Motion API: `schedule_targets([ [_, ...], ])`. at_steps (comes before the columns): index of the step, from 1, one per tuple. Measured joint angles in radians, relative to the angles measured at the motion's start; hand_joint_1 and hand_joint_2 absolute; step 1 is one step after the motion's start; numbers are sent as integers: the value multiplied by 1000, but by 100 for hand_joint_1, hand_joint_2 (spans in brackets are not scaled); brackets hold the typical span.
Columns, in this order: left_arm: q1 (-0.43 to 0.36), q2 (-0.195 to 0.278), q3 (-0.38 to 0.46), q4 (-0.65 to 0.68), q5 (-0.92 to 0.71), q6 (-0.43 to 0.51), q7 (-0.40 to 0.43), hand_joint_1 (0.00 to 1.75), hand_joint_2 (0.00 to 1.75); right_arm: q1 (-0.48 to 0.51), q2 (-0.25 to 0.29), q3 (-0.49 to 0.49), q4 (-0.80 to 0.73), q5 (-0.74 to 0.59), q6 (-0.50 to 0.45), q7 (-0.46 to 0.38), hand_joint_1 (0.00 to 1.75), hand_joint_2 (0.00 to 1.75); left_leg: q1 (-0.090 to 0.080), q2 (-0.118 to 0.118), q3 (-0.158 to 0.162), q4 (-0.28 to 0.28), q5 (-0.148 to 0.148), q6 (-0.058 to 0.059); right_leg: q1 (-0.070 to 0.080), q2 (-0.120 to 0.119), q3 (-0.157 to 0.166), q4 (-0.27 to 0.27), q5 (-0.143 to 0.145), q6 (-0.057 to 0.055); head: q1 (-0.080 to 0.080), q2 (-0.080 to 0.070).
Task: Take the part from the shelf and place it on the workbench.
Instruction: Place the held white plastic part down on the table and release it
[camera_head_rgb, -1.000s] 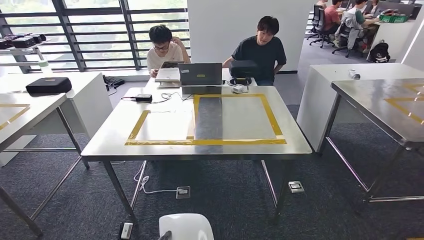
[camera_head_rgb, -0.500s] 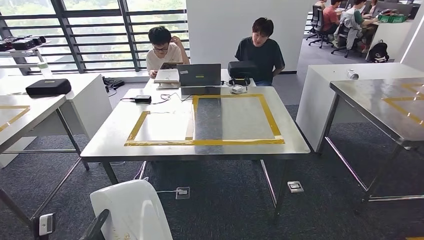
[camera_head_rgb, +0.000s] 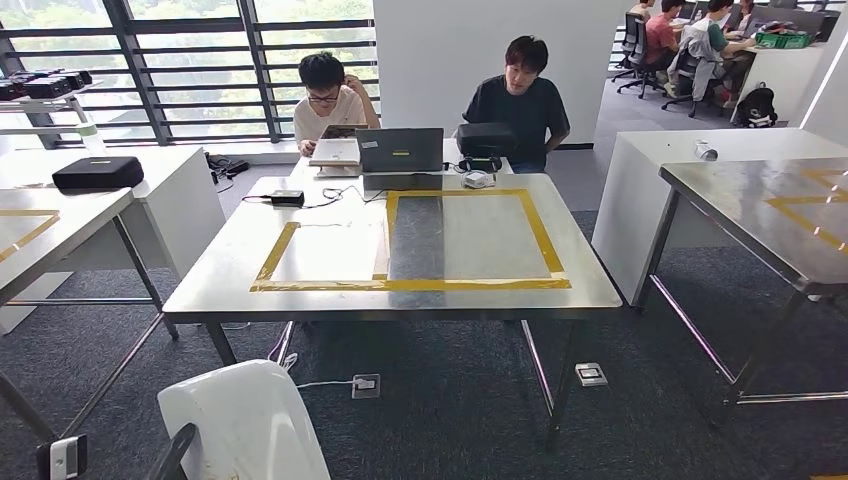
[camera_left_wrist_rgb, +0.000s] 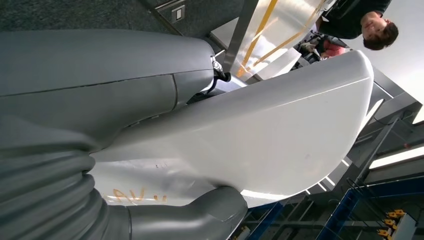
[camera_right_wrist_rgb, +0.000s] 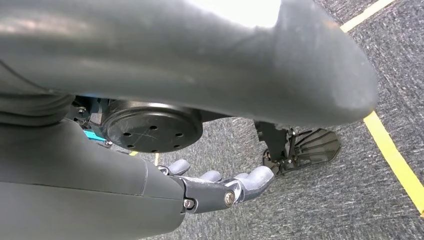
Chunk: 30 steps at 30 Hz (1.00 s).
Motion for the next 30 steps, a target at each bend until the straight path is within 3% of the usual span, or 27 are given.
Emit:
schedule_targets([
  [9, 1, -5, 5, -1, 2, -29, -6, 175, 175, 0, 2, 0, 0, 2, -4, 0, 0, 0, -3, 0, -4, 9, -5, 10, -3, 0, 0, -2, 2, 7, -1, 0],
  [14, 2, -8, 10, -2, 2, -30, -8, 175, 175, 0, 4, 0, 0, 3, -5, 0, 0, 0, 1, 2, 3, -4, -2, 28, -4, -2, 2, -1, -6, 24, 0, 0],
  [16, 2, -12, 12, -2, 3, -31, -10, 175, 175, -1, 4, 0, 0, 3, -5, 0, 0, 0, 8, 4, 11, -17, 4, 35, -4, -4, -28, 67, -48, 31, 2, 0],
  [18, 6, -14, 15, -1, 4, -31, -12, 175, 175, -2, 4, 0, 0, 3, -6, 0, 0, 0, 9, 6, 12, -16, 2, 37, -6, -6, -91, 197, -110, 37, 5, 0],
  [19, 10, -16, 16, -1, 5, -32, -12, 175, 175, -1, 4, 0, 0, 4, -6, 0, 0, 0, 9, 7, 11, -15, 0, 36, -8, -7, -116, 246, -125, 40, 6, 0],
  [20, 13, -17, 16, -1, 7, -33, -13, 175, 175, 0, 4, 0, 0, 5, -6, 0, 0, 0, 11, 6, 11, -12, -2, 34, -9, -7, -125, 262, -121, 42, 6, 0],
  [21, 17, -17, 17, -1, 9, -34, -14, 175, 175, 0, 4, 0, 0, 5, -6, 0, 0, 0, 13, 5, 11, -9, -5, 31, -11, -8, -113, 235, -97, 44, 6, 0],
  [23, 20, -18, 18, 0, 13, -37, -15, 175, 175, -1, 4, 0, 0, 7, -5, 0, 0, 0, 18, 2, 12, 1, -14, 19, -14, -7, -48, 104, -36, 48, 8, 0],
  [24, 21, -19, 19, 0, 16, -39, -15, 175, 175, -1, 4, 0, 0, 7, -5, 0, 0, 0, 19, 0, 11, 7, -20, 12, -14, -4, -20, 47, -18, 45, 9, 0],
  [25, 22, -19, 20, 0, 17, -42, -16, 175, 175, -2, 4, 0, 0, 7, -4, 0, 0, 0, 18, -1, 10, 11, -25, 4, -13, -2, -3, 14, -12, 39, 9, 0],
  [28, 28, -20, 24, 4, 20, -50, -15, 175, 175, 0, 5, 0, 0, 8, -3, 0, 0, 0, 17, -3, 11, 6, -31, -15, -10, -3, 7, 2, -19, 11, 6, 0],
  [30, 29, -20, 25, 7, 21, -53, -15, 175, 175, -1, 5, 0, 0, 9, -3, 1, 0, 0, 18, 15, 3, 34, -47, -23, -11, -7, 20, -3, -21, -5, 2, 0],
])
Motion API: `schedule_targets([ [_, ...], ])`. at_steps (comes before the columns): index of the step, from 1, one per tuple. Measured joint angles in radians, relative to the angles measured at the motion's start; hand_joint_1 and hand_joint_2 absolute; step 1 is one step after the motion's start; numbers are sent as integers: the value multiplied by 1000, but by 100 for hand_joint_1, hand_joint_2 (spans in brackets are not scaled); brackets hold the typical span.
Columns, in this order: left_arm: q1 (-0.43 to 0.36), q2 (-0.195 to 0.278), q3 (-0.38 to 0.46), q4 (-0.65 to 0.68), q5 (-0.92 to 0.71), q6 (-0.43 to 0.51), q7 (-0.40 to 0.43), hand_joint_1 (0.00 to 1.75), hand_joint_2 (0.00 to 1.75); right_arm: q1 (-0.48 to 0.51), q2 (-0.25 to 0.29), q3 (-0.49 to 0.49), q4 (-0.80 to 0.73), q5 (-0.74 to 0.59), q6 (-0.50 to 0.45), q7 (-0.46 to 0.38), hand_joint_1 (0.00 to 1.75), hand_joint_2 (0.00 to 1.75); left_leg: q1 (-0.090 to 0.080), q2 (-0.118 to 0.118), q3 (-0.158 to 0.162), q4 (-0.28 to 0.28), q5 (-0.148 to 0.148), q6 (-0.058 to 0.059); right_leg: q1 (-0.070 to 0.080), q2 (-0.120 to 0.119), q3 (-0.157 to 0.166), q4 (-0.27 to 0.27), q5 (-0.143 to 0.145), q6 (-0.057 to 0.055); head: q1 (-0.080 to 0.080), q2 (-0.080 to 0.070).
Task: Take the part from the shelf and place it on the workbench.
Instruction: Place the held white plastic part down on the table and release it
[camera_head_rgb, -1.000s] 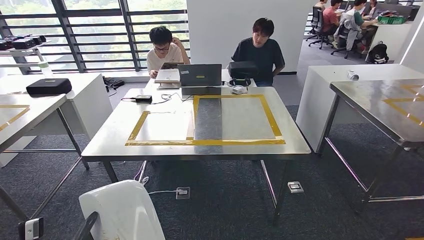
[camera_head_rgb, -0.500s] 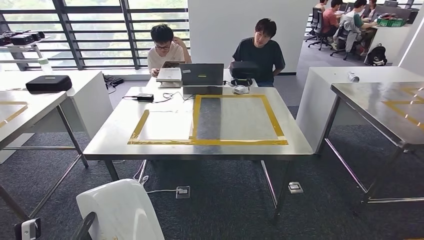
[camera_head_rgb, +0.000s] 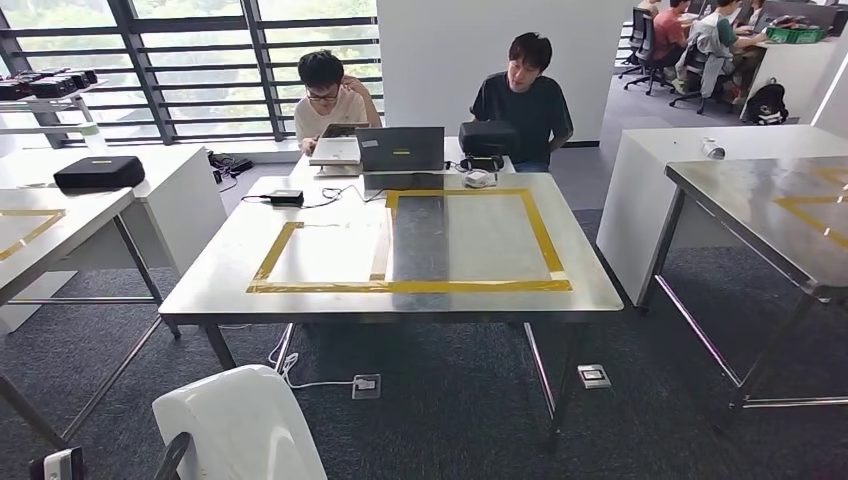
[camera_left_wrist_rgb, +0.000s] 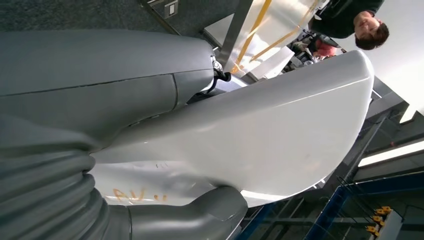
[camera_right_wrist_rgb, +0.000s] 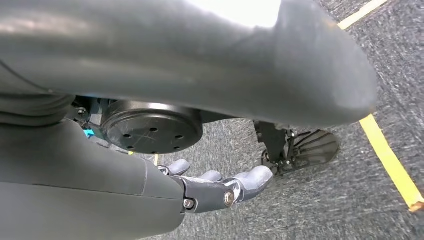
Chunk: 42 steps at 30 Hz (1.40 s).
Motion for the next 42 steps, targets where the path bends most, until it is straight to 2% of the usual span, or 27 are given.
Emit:
schedule_targets([
  [1, 0, 0, 0, 2, 1, -2, 0, 175, 175, 0, 0, 0, 0, 0, 0, 0, 0, 0, 0, 12, -19, 42, -20, -2, -1, -3, 7, -2, -2, -7, -3, 0],
  [3, 0, 0, 0, 8, 3, -6, 1, 175, 175, 2, 0, 0, 0, 0, -1, 0, 0, 0, -1, 26, -90, 170, -70, -5, 2, -9, 18, -2, -12, -16, -8, 0],
  [4, 1, 0, 0, 12, 4, -7, 2, 175, 175, 3, 0, 0, 0, -1, -1, 0, 0, 0, -1, 27, -125, 225, -83, -5, 3, -11, 24, -2, -18, -17, -9, 0],
  [5, 2, 0, 0, 16, 5, -7, 2, 175, 175, 4, 0, 0, 0, -1, -1, 0, 0, 0, -1, 27, -148, 251, -77, -4, 5, -12, 32, -2, -25, -17, -10, 0],
  [6, 2, 0, 0, 19, 6, -8, 2, 175, 175, 4, 0, 0, 0, -2, -2, 0, 0, 0, -2, 27, -151, 240, -51, -1, 5, -13, 42, -2, -32, -16, -11, 0],
  [7, 3, 0, 0, 21, 6, -9, 2, 175, 175, 4, 0, 0, 0, -2, -2, 0, 0, 0, -2, 28, -133, 189, -8, 3, 6, -13, 54, -2, -41, -14, -11, 0],
  [9, 2, 0, 0, 24, 9, -11, 2, 175, 175, 3, 0, 0, 0, -3, -3, -1, 0, 0, -8, 34, -77, 61, 59, 14, 7, -13, 72, -3, -61, -6, -13, 0],
  [11, 0, 0, 0, 27, 10, -12, 3, 175, 175, 3, 1, 0, 0, -4, -5, -4, 0, 0, -16, 39, -44, -3, 67, 26, 9, -14, 83, -9, -72, 7, -13, 0],
  [14, -6, -1, 0, 30, 11, -13, 4, 175, 175, 0, 1, -1, 0, -4, -5, 1, 0, 0, -15, 32, -24, -20, 48, 45, 9, -19, 91, 4, -65, 23, -11, 0],
  [16, -11, -2, 1, 31, 12, -13, 3, 175, 175, -3, 1, -1, 0, -2, -4, 1, 0, 0, -11, 28, -2, -28, 36, 58, 8, -18, 48, 82, -69, 31, -8, 0],
  [18, -11, -4, 1, 32, 12, -14, 2, 175, 175, -2, 1, -1, 0, 1, -3, 0, 0, 0, -10, 26, 17, -31, 19, 65, 7, -16, -39, 204, -105, 38, -4, 0],
  [20, -9, -6, 1, 33, 12, -14, 2, 175, 175, 2, 1, -1, 0, 3, -1, 0, 0, 0, -10, 20, 38, -31, 0, 64, 6, -15, -114, 272, -137, 41, -2, 0],
  [21, -8, -7, 1, 34, 12, -14, 2, 175, 175, 4, 1, -1, 0, 4, -1, 0, 0, 0, -10, 18, 52, -31, -10, 63, 7, -15, -131, 262, -129, 41, 0, 0],
  [22, -7, -7, 1, 34, 12, -14, 2, 175, 175, 5, 1, -1, 0, 5, -1, 0, 0, 0, -10, 16, 68, -31, -22, 62, 7, -15, -131, 221, -97, 40, 1, 0],
  [24, -7, -9, 1, 34, 12, -14, 1, 175, 175, 7, 1, -1, 0, 7, 0, 0, 0, 0, -11, 14, 98, -30, -47, 56, 8, -15, -109, 97, 7, 33, 2, 0],
  [25, -7, -9, 1, 35, 12, -14, 1, 175, 175, 7, 0, 0, 0, 8, 0, -2, 0, 0, -12, 12, 106, -30, -58, 51, 11, -15, -99, 49, 42, 28, 3, 0],
  [26, -7, -10, 2, 35, 13, -14, 1, 175, 175, 9, 0, 0, 0, 10, 1, -3, 0, 0, -14, 11, 112, -33, -68, 45, 13, -15, -92, 22, 63, 22, 2, 0],
  [29, -6, -10, 2, 32, 13, -14, 1, 175, 175, 8, 0, 0, 0, 12, 2, 2, 0, 0, -15, 11, 123, -25, -67, 25, 14, -15, -68, 1, 59, 3, 0, 0],
  [30, -6, -10, 2, 31, 13, -14, 1, 175, 175, 8, 0, 0, 0, 12, 2, 4, 0, 0, -14, 14, 112, 6, -55, 20, 12, -14, -55, -6, 54, -4, -2, 0],
  [32, -6, -10, 2, 32, 12, -15, 1, 175, 175, 7, 0, -1, 0, 12, 2, 2, 0, 0, -13, 23, 46, 113, -50, 13, 10, -14, -26, -16, 39, -15, -6, 0],
  [34, -5, -11, 2, 36, 11, -15, 2, 175, 175, 9, 0, -1, 0, 11, 2, 2, 0, 0, -13, 27, -39, 212, -97, 7, 9, -13, 3, -21, 17, -19, -9, 0],
  [36, -4, -11, 2, 40, 11, -15, 2, 175, 175, 11, 0, -1, 0, 11, 2, 2, 0, 0, -12, 28, -92, 230, -154, 6, 9, -12, 38, -23, -11, -19, -11, 0],
  [37, -4, -11, 2, 43, 10, -15, 3, 175, 175, 11, 0, -1, 0, 11, 2, 2, 0, 0, -11, 29, -102, 200, -153, 6, 8, -12, 60, -23, -27, -17, -12, 0],
  [38, -4, -12, 2, 46, 10, -15, 3, 175, 175, 12, 0, -1, 0, 11, 2, 2, 0, 0, -10, 32, -102, 153, -120, 6, 7, -11, 80, -23, -43, -14, -13, 0],
  [40, -2, -12, 3, 56, 6, -15, 2, 175, 175, 13, 0, -1, 0, 10, 2, 1, 0, 0, -10, 42, -101, 43, 16, 11, 8, -9, 115, -21, -77, -4, -14, 0],
  [41, 0, -13, 3, 61, 3, -15, 2, 175, 175, 14, 0, -1, 1, 10, 2, 1, 0, 0, -11, 46, -98, 13, 66, 17, 9, -9, 126, -23, -93, 3, -14, 0],
  [42, 1, -14, 3, 64, 0, -16, 2, 175, 175, 14, 0, -1, 1, 10, 1, 0, 0, 0, -12, 48, -95, -4, 94, 25, 10, -9, 138, -23, -103, 11, -14, 0],
])
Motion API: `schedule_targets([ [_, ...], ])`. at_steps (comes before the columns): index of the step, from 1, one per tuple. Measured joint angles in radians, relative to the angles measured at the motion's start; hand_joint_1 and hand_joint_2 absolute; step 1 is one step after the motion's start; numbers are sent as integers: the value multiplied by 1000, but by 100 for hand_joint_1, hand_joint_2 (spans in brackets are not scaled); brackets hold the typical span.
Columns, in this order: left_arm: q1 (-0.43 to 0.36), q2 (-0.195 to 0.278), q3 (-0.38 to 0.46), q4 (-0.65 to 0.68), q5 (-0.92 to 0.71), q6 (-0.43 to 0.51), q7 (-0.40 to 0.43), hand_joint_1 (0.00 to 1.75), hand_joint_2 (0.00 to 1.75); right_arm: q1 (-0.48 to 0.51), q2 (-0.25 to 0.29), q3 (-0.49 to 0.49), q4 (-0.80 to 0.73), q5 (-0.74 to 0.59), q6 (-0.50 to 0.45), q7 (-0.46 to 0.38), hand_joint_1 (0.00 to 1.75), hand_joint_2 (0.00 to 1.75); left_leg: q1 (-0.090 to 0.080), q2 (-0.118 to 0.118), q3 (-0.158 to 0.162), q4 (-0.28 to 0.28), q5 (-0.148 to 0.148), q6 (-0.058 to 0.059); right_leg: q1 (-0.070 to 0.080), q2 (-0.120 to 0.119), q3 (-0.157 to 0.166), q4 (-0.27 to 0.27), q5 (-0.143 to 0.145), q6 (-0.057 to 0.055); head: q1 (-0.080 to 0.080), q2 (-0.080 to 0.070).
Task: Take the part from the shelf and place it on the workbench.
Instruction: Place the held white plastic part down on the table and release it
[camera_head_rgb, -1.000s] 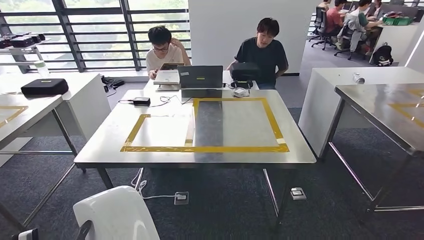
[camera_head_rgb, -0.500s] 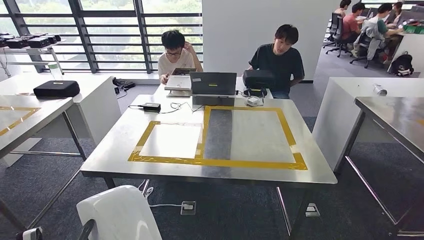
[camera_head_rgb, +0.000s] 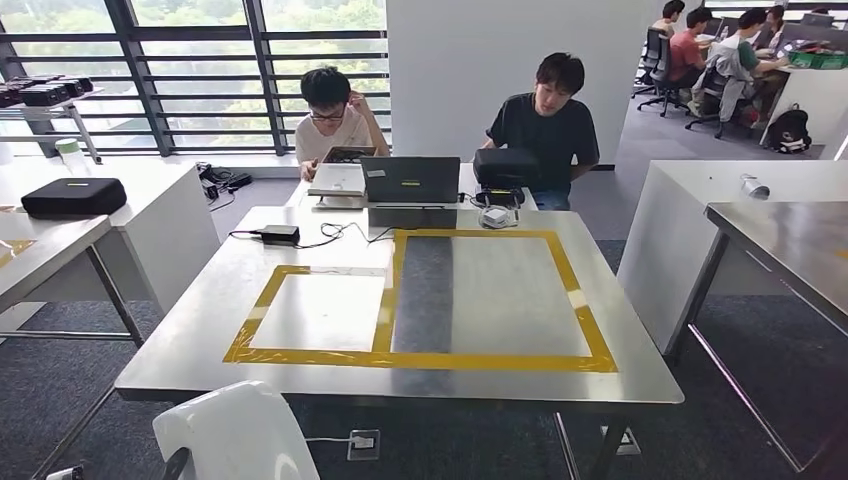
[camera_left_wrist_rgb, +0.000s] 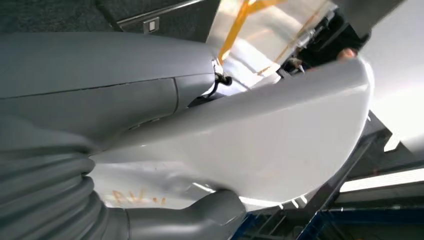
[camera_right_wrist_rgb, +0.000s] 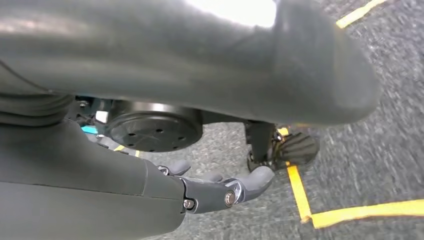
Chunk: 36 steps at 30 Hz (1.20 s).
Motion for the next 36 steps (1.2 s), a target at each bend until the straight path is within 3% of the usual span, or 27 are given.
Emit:
schedule_targets([
  [2, -4, -3, 0, 1, -4, -2, 0, 175, 175, -3, 0, 0, 0, 1, -1, 0, 0, 0, -1, -6, 19, 0, -14, 17, 0, -1, 8, 12, 2, 13, 3, 0],
  [3, -8, -5, 1, 0, -5, -3, 0, 175, 175, -6, 0, 0, 0, 1, -1, 0, 0, 0, 0, -9, 31, -4, -22, 25, 0, -2, -4, 47, 18, 17, 4, 0],
  [5, -13, -8, 2, 2, -6, -3, 0, 175, 175, -12, 0, 0, 0, 1, 0, -1, 0, 0, 2, -13, 63, -10, -43, 37, -2, -2, -80, 166, 36, 24, 9, 1],
  [6, -13, -10, 2, 3, -7, -4, 1, 175, 175, -12, 0, 0, 0, 1, 0, -1, 0, 0, 1, -13, 78, -12, -56, 41, -1, -1, -130, 231, 22, 26, 10, 1],
  [8, -13, -13, 3, 6, -8, -4, 2, 175, 175, -8, 0, 0, 0, 1, 1, -1, 0, 0, 0, -19, 110, -15, -84, 44, 0, -1, -217, 300, -55, 28, 13, 1],
  [9, -13, -14, 3, 7, -8, -4, 2, 175, 175, -6, 0, 0, 0, 2, 1, -1, 0, 0, 0, -23, 129, -15, -99, 44, 2, -1, -246, 298, -90, 26, 14, 1],
  [10, -13, -15, 3, 8, -8, -5, 2, 175, 175, -5, 0, 0, 0, 2, 2, -1, 0, 0, -1, -26, 149, -16, -115, 44, 4, -1, -262, 274, -103, 22, 16, 1],
  [11, -13, -16, 3, 8, -8, -5, 2, 175, 175, -4, 0, 0, 0, 2, 2, -1, 0, 0, -3, -27, 171, -16, -131, 44, 8, -1, -269, 228, -78, 14, 17, 1],
  [14, -11, -22, 3, 13, -9, -8, 2, 175, 175, 5, -1, 0, 1, 3, 2, -3, 0, 0, -6, -33, 218, -19, -182, 37, 26, 5, -273, 72, 134, -15, 20, 0],
  [15, -10, -24, 3, 14, -10, -9, 2, 175, 175, 8, -1, 0, 1, 4, 2, -2, 0, 0, -7, -36, 233, -20, -193, 31, 30, 8, -268, 48, 176, -20, 20, 0],
  [17, -11, -25, 3, 12, -13, -11, 2, 175, 175, 7, 0, 0, 2, 4, 2, 1, 0, 0, -9, -38, 254, -17, -194, 17, 29, 13, -244, 31, 177, -28, 20, 0],
  [19, -14, -25, 4, 9, -14, -13, 2, 175, 175, 2, 1, 0, 2, 5, 2, -1, 0, 0, -10, -32, 239, 32, -176, 6, 23, 13, -205, 14, 165, -38, 18, 0],
  [21, -15, -25, 4, 9, -14, -14, 2, 175, 175, 1, 2, 0, 2, 5, 2, -2, 0, 0, -8, -24, 170, 137, -184, -1, 19, 13, -166, 3, 144, -44, 13, 0],
  [23, -13, -25, 4, 10, -14, -14, 2, 175, 175, 2, 3, 0, 2, 5, 2, -1, 0, 0, -6, -21, 86, 219, -249, -9, 16, 14, -127, -2, 112, -46, 10, 0],
  [25, -12, -25, 4, 11, -15, -14, 2, 175, 175, 3, 4, 0, 2, 5, 2, -1, 0, 0, -5, -21, 33, 215, -308, -13, 12, 16, -82, -3, 77, -44, 7, 0],
  [26, -12, -25, 5, 12, -18, -14, 2, 175, 175, 4, 4, 0, 2, 6, 2, -1, 0, 0, -5, -20, 21, 182, -301, -12, 10, 18, -57, -2, 59, -41, 5, 0],
  [27, -11, -25, 5, 13, -25, -14, 2, 175, 175, 5, 5, 0, 2, 6, 3, -1, 0, 0, -5, -20, 12, 133, -247, -9, 9, 20, -35, -3, 40, -37, 4, 0],
  [29, -4, -25, 6, 20, -43, -13, 1, 175, 175, 7, 6, 0, 5, 6, 3, -8, 0, 0, -7, -19, -6, 43, -79, 1, 10, 25, -1, 6, 2, -28, 2, 0],
  [30, 0, -24, 6, 24, -52, -12, 0, 175, 175, 8, 6, 0, 6, 6, 3, -13, 0, 0, -9, -19, -12, 23, -18, 7, 10, 27, 3, 9, -13, -22, 2, 0],
  [31, 3, -24, 7, 25, -57, -11, 0, 175, 175, 8, 6, 0, 8, 6, 3, -17, 0, 0, -12, -20, -18, 19, 7, 13, 11, 28, 6, 10, -24, -17, 2, 0],
  [34, -9, -24, 9, 17, -68, -13, -2, 175, 175, 2, 7, -1, 8, 5, 2, -2, 0, 0, -10, -22, -1, 10, -10, 32, 9, 22, 4, 21, -42, 0, 5, 1],
  [36, -15, -24, 11, 17, -83, -16, -4, 175, 175, -4, 8, 0, 8, 5, 2, 4, 0, 0, -5, -21, 24, -6, -21, 41, 7, 12, -46, 112, -77, 14, 8, 1],
])
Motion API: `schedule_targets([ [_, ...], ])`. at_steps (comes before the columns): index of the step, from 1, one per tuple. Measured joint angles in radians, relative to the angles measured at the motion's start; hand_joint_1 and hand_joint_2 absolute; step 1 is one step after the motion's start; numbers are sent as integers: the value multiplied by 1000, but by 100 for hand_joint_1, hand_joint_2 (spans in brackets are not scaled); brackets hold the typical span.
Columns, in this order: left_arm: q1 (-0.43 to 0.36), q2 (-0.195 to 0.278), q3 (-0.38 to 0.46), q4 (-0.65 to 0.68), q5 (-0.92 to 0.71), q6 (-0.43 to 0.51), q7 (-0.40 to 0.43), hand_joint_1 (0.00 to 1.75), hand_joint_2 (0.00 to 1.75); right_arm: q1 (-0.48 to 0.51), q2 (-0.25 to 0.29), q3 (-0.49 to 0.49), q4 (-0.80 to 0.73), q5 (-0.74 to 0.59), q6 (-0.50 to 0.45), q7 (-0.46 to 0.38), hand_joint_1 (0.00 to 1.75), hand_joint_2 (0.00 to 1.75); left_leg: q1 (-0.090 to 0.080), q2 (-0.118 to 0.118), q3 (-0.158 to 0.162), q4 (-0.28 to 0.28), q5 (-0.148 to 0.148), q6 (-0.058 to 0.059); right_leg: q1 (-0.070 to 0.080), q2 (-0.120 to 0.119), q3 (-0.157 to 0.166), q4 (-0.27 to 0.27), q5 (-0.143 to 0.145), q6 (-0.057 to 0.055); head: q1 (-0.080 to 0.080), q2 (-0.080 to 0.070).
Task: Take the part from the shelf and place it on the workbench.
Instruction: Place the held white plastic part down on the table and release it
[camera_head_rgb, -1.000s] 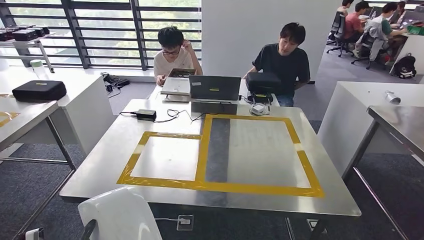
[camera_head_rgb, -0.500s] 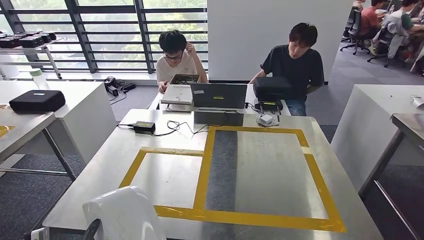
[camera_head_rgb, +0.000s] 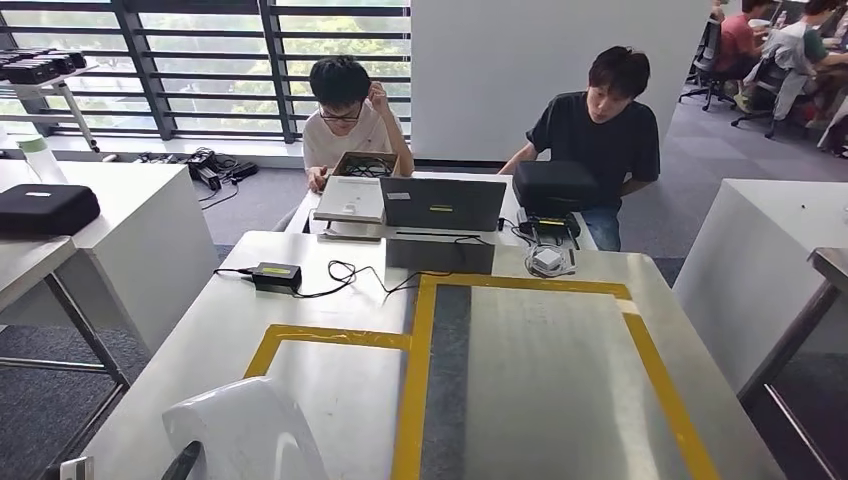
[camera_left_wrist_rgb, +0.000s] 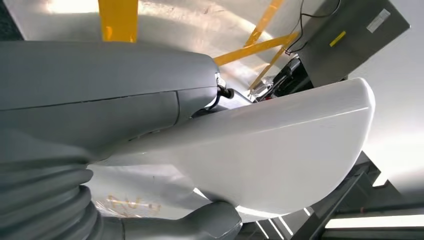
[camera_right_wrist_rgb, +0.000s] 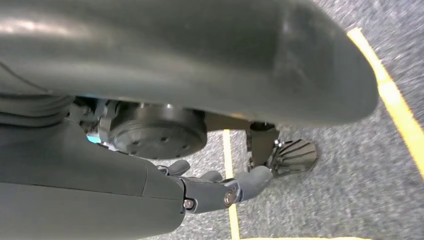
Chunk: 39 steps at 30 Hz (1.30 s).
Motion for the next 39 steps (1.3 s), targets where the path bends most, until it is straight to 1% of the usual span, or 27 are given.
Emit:
schedule_targets([
  [1, -1, 0, 0, 2, -8, -1, -3, 175, 175, -2, 0, 0, 0, 0, 0, -1, 0, 0, 1, 1, 11, -5, -6, 2, -1, -3, -46, 70, -22, 6, 2, 0],
  [2, 0, 0, 0, 5, -16, -1, -6, 175, 175, -2, 0, 0, 0, 0, 0, -1, 0, 0, 1, 1, 21, -8, -12, 3, -3, -4, -92, 133, -35, 10, 3, 0],
  [3, 0, 0, 0, 8, -23, -1, -9, 175, 175, -2, 0, 0, 0, 0, 0, -2, 0, 0, 1, 0, 31, -10, -19, 3, -5, -5, -130, 172, -29, 12, 4, 0],
  [4, 0, 0, 0, 11, -28, -2, -11, 175, 175, -1, 0, 0, 0, 0, 0, -2, 0, 0, 1, -1, 41, -10, -26, 3, -6, -5, -154, 177, 0, 11, 6, 0],
  [5, 0, 0, 0, 12, -30, -2, -12, 175, 175, -2, 0, 0, 0, 0, 0, -2, 0, 0, 1, -2, 51, -10, -33, 1, -6, -6, -160, 144, 49, 9, 7, 0],
  [6, -1, 0, 0, 13, -32, -2, -12, 175, 175, -2, 0, 0, 0, 0, 0, -2, 0, 0, 1, -3, 61, -10, -39, -1, -5, -6, -153, 84, 108, 4, 8, 0],
  [7, -2, 0, 0, 14, -32, -2, -13, 175, 175, -3, 0, 0, 0, 0, 0, -2, 0, 0, 0, -4, 69, -10, -45, -4, -3, -7, -141, 23, 155, -2, 9, 0],
  [8, -3, 0, 0, 14, -32, -2, -13, 175, 175, -3, 0, 0, 0, 0, 0, -2, 0, 0, -2, -5, 73, -9, -49, -9, 0, -8, -127, -32, 182, -9, 10, 0],
  [9, -5, 0, 0, 14, -32, -2, -14, 175, 175, -4, 1, 0, 0, 0, 1, -2, 0, 0, -4, -5, 74, -8, -53, -12, 1, -9, -117, -67, 194, -11, 9, 0],
  [11, -7, 1, 0, 14, -32, -2, -14, 175, 175, -5, 3, 0, 0, 0, 1, -2, 0, 0, -7, -4, 72, -8, -56, -16, 2, -8, -107, -92, 188, -13, 6, 0],
  [12, -8, 1, 0, 14, -32, -3, -14, 175, 175, -5, 4, 0, 0, 0, 1, -2, 0, 0, -8, -2, 74, -9, -56, -15, 1, -6, -107, -92, 188, -12, 5, 0],
  [15, -13, 1, 0, 14, -32, -3, -14, 175, 175, -6, 4, -1, 0, 0, 0, -2, 0, 0, -7, -1, 80, -16, -53, -20, 3, -4, -105, -92, 187, -18, 3, 0],
  [20, -15, 1, 0, 14, -51, -3, -22, 175, 175, -8, 4, -1, 0, 0, 0, -2, 0, 0, -6, -1, 82, -22, -49, -28, 4, -5, -105, -92, 187, -23, 2, 0],
  [27, -23, 0, 0, 17, -106, 2, -44, 175, 175, -9, 4, -1, 0, 0, 0, -2, 0, 0, -5, -1, 82, -22, -48, -31, 4, -5, -104, -92, 187, -24, 2, 0],
  [30, -23, 1, 0, 18, -175, 16, -81, 175, 175, -8, 4, -1, 0, -1, 0, -2, 0, 0, -6, -1, 82, -22, -48, -31, 3, -5, -104, -92, 188, -24, 2, 0],
  [32, -22, 6, 0, 20, -310, 72, -146, 175, 175, -8, 4, -1, 0, -3, -2, -2, 0, 0, -6, -1, 82, -22, -48, -31, 3, -5, -103, -93, 188, -23, 2, 0],
  [33, -24, 10, -4, 21, -431, 144, -194, 175, 175, -8, 4, -1, 0, -4, -4, -2, 0, 0, -6, -1, 82, -22, -48, -31, 3, -5, -103, -93, 188, -23, 2, 0],
  [34, -29, 14, -12, 22, -584, 249, -241, 175, 175, -8, 5, -1, 0, -5, -7, -2, 0, 0, -6, -1, 82, -22, -48, -31, 3, -5, -103, -93, 189, -23, 2, 0],
  [35, -37, 17, -22, 22, -762, 379, -281, 175, 175, -8, 6, -1, 0, -5, -10, -2, 0, 0, -6, -1, 82, -22, -48, -31, 3, -5, -103, -93, 189, -23, 2, 0],
  [36, -46, 20, -35, 22, -939, 511, -311, 175, 175, -8, 7, -2, 0, -5, -11, -2, 0, 0, -6, -1, 82, -22, -48, -31, 3, -5, -103, -93, 189, -23, 2, 0],
  [37, -56, 21, -47, 21, -1088, 619, -327, 175, 175, -8, 8, -2, 0, -2, -11, -2, 0, 0, -6, -1, 83, -21, -48, -31, 2, -6, -102, -93, 189, -22, 2, 0],
  [38, -68, 22, -58, 22, -1200, 695, -336, 175, 175, -8, 8, -2, 0, 1, -9, -2, 0, 0, -6, -2, 83, -21, -48, -30, 2, -6, -101, -93, 189, -22, 2, 0],
  [39, -83, 25, -68, 29, -1271, 739, -343, 175, 175, -8, 8, -2, 0, 6, -6, -2, 0, 0, -6, -4, 83, -21, -48, -30, 2, -7, -100, -93, 189, -22, 2, 0],
])
